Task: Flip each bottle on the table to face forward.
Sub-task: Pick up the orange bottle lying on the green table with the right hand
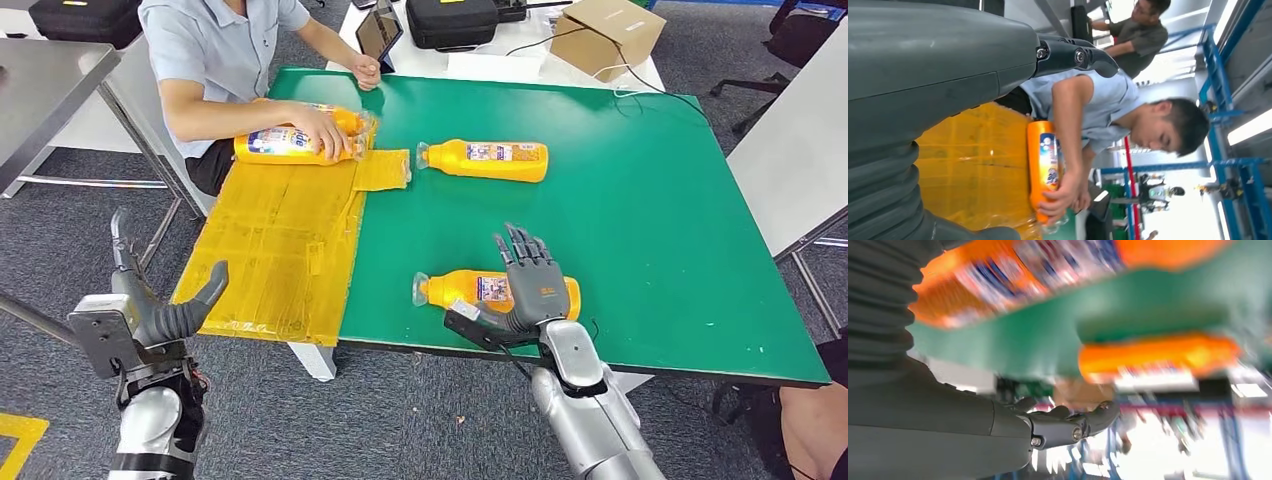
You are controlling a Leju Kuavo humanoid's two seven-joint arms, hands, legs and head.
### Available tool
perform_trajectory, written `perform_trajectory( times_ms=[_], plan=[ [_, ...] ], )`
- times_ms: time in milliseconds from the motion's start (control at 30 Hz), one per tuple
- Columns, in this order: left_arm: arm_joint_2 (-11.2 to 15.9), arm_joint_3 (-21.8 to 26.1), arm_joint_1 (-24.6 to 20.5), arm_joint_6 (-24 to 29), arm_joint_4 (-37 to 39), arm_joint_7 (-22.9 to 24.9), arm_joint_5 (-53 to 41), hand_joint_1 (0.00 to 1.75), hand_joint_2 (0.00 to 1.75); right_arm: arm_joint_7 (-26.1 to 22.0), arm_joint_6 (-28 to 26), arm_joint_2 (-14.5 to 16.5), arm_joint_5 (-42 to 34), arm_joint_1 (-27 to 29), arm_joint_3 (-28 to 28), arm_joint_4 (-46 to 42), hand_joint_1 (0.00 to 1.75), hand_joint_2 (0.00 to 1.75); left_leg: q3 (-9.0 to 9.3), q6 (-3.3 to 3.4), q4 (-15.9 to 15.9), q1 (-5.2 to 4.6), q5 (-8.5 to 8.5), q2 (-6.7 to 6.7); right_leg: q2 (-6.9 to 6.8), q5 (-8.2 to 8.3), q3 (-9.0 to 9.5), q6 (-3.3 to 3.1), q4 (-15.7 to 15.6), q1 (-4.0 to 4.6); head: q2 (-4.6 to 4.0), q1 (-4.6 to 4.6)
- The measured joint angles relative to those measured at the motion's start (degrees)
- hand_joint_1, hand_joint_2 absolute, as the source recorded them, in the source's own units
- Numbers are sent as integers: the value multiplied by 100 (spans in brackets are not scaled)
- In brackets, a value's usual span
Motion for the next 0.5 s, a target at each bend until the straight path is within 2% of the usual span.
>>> perform_trajectory(
  times_ms=[167, 367, 500],
  plan=[
    [-1, -8, 10, -132, 3, 147, -46, 0, 175, -4, 599, -62, -357, -214, -66, 633, 0, 175, 0, 1, 0, -1, 1, 2, 1, 2, 0, 1, 0, -1, 0, -1],
    [-1, 3, 85, -228, 2, 281, -44, 0, 175, 374, 814, -151, -158, -451, -16, 1037, 0, 175, 3, 2, 0, 0, 2, 4, 1, 1, 2, 1, 1, 1, 0, -1],
    [-1, 7, 143, -278, 1, 317, -27, 0, 175, 446, 911, -193, -114, -564, 25, 1135, 0, 175, 4, 2, 0, 0, 2, 1, 0, 0, 3, 0, 0, 1, 0, -1]
  ],
)
